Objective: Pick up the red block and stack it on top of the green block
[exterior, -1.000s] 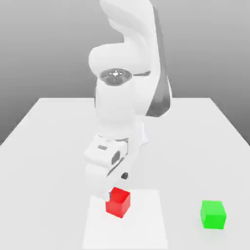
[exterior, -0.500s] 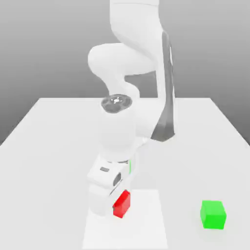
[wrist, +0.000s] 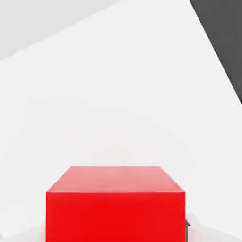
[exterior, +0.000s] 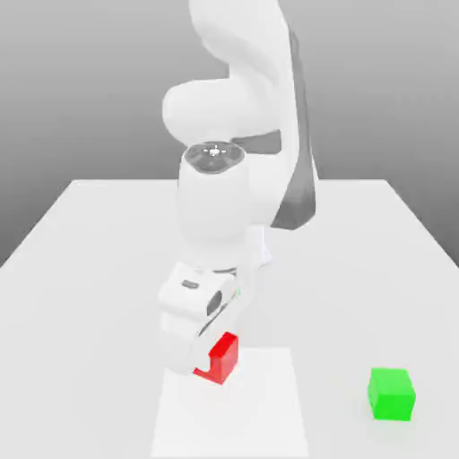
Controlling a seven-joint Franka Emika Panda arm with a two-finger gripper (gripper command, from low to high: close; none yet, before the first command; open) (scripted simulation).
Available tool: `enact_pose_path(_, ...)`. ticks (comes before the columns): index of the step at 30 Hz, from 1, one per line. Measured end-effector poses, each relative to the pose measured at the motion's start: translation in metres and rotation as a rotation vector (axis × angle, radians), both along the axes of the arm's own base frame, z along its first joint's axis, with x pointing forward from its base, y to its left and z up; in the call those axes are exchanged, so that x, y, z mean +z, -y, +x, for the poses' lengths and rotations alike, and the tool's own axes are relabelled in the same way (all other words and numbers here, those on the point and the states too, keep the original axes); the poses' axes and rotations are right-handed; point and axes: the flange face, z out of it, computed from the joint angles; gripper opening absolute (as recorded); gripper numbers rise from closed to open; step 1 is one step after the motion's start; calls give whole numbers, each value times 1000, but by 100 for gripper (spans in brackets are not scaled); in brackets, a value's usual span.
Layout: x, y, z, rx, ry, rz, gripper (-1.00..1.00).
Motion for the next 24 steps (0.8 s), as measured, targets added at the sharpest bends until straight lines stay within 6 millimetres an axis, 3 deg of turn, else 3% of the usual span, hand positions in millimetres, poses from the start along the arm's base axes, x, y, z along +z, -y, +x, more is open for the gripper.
enact_pose_path(7, 11, 0, -7, -3, -24, 13, -100)
enact_pose_path(10, 12, -6, 0, 40, -35, 15, -100)
enact_pose_path(13, 13, -54, 7, 200, -44, 14, -100)
enact_pose_path(24, 22, -147, 24, 552, -57, 14, -100)
